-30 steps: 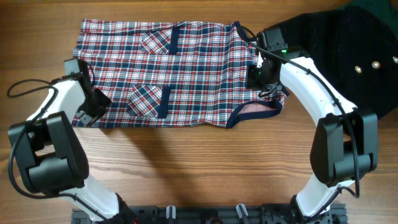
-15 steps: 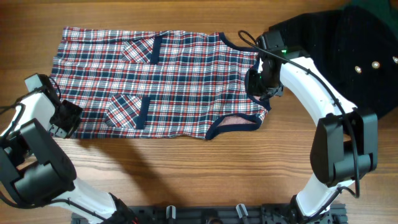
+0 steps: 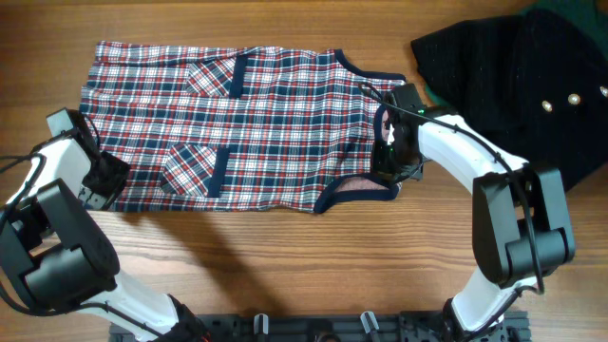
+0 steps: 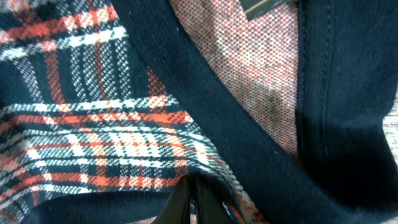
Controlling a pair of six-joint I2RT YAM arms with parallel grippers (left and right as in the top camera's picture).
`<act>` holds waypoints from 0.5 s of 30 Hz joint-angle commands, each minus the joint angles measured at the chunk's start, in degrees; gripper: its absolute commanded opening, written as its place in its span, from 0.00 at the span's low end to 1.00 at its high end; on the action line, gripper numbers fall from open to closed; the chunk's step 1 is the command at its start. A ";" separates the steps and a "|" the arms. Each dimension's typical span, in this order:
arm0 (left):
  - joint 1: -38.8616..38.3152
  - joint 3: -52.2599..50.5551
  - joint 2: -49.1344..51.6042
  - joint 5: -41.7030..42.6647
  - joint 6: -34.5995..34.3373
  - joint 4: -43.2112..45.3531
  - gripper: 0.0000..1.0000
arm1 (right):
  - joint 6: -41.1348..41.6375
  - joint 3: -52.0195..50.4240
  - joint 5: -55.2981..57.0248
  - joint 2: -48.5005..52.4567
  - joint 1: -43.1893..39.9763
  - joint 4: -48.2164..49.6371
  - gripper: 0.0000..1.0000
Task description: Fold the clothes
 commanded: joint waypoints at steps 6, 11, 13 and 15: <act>-0.33 -2.12 1.86 1.66 0.68 -1.14 0.04 | 1.25 -3.30 5.07 0.42 -3.74 1.07 0.04; -0.33 -2.12 1.86 1.64 0.68 -1.57 0.04 | -0.46 -3.30 4.70 0.42 -7.93 0.83 0.04; -0.33 -2.12 1.86 1.66 0.68 -1.60 0.04 | -1.97 -3.30 4.13 0.42 -8.17 0.87 0.04; -0.33 -2.12 1.86 3.02 0.70 -1.88 0.04 | -1.95 -3.28 4.13 0.42 -8.07 0.83 0.04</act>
